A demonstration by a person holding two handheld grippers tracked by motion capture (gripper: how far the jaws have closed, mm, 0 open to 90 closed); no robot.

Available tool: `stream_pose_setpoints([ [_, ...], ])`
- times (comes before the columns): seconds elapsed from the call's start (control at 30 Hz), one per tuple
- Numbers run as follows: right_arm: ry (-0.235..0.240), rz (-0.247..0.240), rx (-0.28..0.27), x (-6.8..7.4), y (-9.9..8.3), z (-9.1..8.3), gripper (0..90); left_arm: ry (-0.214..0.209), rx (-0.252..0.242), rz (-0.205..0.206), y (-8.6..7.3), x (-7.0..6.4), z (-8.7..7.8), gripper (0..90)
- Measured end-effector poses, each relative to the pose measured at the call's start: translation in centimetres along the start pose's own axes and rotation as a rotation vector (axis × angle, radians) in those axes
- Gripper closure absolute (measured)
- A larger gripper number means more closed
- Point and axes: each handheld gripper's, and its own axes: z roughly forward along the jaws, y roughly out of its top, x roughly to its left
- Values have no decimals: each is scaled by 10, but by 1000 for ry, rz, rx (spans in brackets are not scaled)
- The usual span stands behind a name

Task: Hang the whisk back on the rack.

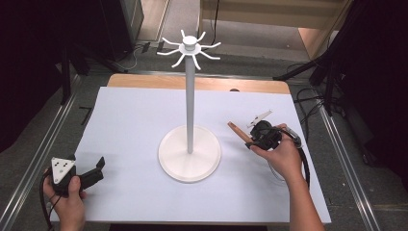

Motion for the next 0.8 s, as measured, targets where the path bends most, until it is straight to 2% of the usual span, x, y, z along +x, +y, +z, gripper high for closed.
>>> stream_pose_setpoints([
  [0.03, -1, 6, -58, 3, -1, -9, 702, -2, -2, -1, 0, 0, 0, 56],
  [0.2, 25, 43, -222, 8, -2, -31, 702, 0, -8, 1, 0, 0, -1, 55],
  [0.23, 29, 50, -252, 9, -2, -35, 703, -1, -9, 1, 0, 0, -1, 55],
  [0.27, 29, 50, -252, 9, -2, -35, 703, -1, -9, 1, 0, 0, -1, 55],
  [0.3, 35, 67, -314, 13, -3, -43, 703, 2, -11, 0, 0, 0, -1, 52],
  [0.43, 49, 82, -418, 17, -5, -53, 703, 8, -18, -21, -1, 2, -2, 14],
  [0.47, 49, 82, -418, 17, -5, -53, 703, 8, -18, -21, -1, 2, -2, 13],
  [0.5, 55, 91, -466, 20, -5, -57, 704, 7, -20, -23, -1, 2, -2, 7],
  [0.53, 55, 91, -466, 20, -5, -57, 704, 7, -20, -23, -1, 2, -2, 0],
  [0.57, 60, 107, -507, 23, -5, -61, 704, 7, -20, -20, -1, 1, -2, 0],
  [0.6, 60, 107, -507, 23, -5, -61, 704, 7, -20, -20, -1, 1, -2, 0],
  [0.63, 60, 114, -549, 25, -6, -64, 704, 8, -20, -19, -1, 1, -2, 0],
  [0.7, 65, 122, -569, 26, -5, -66, 704, 9, -20, -20, -1, 2, -2, 0],
  [0.73, 81, 125, -612, 28, -6, -68, 704, 9, -18, -20, -1, 2, -2, 0],
  [0.8, 90, 135, -650, 30, -6, -71, 704, 9, -21, -18, -1, 1, -2, 0],
])
